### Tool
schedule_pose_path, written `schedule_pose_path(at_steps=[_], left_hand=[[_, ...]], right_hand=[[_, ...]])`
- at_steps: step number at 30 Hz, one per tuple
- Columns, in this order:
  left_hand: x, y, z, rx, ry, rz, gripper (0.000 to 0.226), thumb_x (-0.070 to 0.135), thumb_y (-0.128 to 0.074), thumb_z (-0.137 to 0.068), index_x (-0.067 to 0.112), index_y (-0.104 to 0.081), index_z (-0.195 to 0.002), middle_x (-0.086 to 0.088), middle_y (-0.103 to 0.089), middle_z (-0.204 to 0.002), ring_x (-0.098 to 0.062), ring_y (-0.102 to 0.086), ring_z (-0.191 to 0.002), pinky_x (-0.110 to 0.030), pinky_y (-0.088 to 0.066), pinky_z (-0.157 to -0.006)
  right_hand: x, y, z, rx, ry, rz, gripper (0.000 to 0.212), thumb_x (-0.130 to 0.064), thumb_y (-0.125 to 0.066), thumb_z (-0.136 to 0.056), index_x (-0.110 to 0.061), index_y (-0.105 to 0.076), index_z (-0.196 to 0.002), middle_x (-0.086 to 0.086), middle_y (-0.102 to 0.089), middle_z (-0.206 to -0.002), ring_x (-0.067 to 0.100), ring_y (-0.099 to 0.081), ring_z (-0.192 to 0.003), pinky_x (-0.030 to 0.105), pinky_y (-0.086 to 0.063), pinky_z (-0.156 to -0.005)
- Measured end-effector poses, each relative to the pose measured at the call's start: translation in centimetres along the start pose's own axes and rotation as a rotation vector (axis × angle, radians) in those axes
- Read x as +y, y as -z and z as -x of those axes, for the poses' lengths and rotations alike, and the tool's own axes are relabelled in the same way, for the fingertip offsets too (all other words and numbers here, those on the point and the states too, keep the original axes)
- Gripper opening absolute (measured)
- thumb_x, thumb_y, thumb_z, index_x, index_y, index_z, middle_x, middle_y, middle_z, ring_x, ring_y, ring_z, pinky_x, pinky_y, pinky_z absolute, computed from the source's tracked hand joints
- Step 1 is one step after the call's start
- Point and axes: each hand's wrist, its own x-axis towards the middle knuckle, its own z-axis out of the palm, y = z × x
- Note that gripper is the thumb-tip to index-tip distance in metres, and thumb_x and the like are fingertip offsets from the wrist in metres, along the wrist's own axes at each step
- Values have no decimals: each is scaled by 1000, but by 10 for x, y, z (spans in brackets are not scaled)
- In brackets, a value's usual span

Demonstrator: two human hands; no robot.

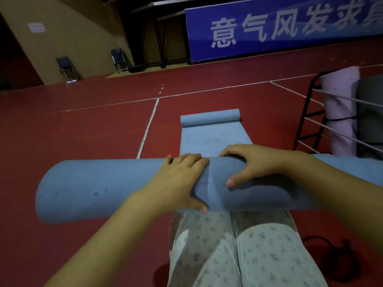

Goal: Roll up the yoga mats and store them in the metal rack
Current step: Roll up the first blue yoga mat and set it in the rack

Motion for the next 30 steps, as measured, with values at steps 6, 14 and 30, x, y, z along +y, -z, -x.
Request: schedule_pose_path(at_steps=[6, 14, 30], left_hand=[[-21, -6, -21, -2, 3, 228, 104, 61, -78, -58, 31, -26, -143, 11, -34, -144, -14, -34, -132, -43, -25, -108], [-43, 9, -59, -176, 7, 459, 89, 46, -86, -59, 29, -40, -134, 11, -50, -128, -13, -52, -114, -36, -44, -100], [-6, -78, 19, 1283, 884, 1995, 26, 17, -51, -93, 14, -57, -68, 3, -59, -64, -9, -57, -60, -24, -46, -70]], right_hand=[[-11, 15, -13, -31, -39, 205, 80, -63, -73, -65, -32, -45, -133, -5, -42, -129, 16, -45, -117, 36, -40, -101], [-55, -7, -4, 1, -46, 335, 87, -63, -69, -71, -29, -29, -140, 3, -40, -121, 24, -50, -103, 39, -44, -88], [-28, -24, -49, 6, -101, 543, 121, -59, -77, -60, -32, 0, -149, 7, -31, -140, 33, -36, -127, 56, -31, -102]])
